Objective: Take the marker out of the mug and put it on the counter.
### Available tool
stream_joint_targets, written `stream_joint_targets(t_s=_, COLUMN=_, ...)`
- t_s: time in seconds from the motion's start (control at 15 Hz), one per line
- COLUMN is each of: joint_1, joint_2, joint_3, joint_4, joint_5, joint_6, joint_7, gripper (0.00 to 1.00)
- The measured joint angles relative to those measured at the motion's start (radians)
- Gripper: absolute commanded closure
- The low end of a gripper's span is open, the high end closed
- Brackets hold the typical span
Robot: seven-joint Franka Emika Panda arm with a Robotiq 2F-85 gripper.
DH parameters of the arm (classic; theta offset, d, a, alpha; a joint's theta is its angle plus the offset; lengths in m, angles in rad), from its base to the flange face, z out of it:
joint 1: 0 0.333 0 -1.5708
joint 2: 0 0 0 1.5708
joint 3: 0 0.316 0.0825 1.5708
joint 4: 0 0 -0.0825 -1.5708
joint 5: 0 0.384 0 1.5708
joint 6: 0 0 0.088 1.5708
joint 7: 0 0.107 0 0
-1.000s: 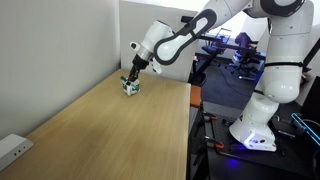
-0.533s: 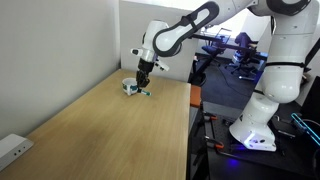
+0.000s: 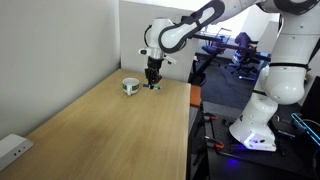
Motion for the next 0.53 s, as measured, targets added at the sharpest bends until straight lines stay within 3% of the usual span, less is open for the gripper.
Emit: stream_joint_targets(t_s=0.53, joint_1=0.041, joint_2=-0.020, joint_3=-0.093, joint_4=-0.085, joint_5=-0.031, joint_6=-0.001, joint_7=-0.058, gripper=0.95)
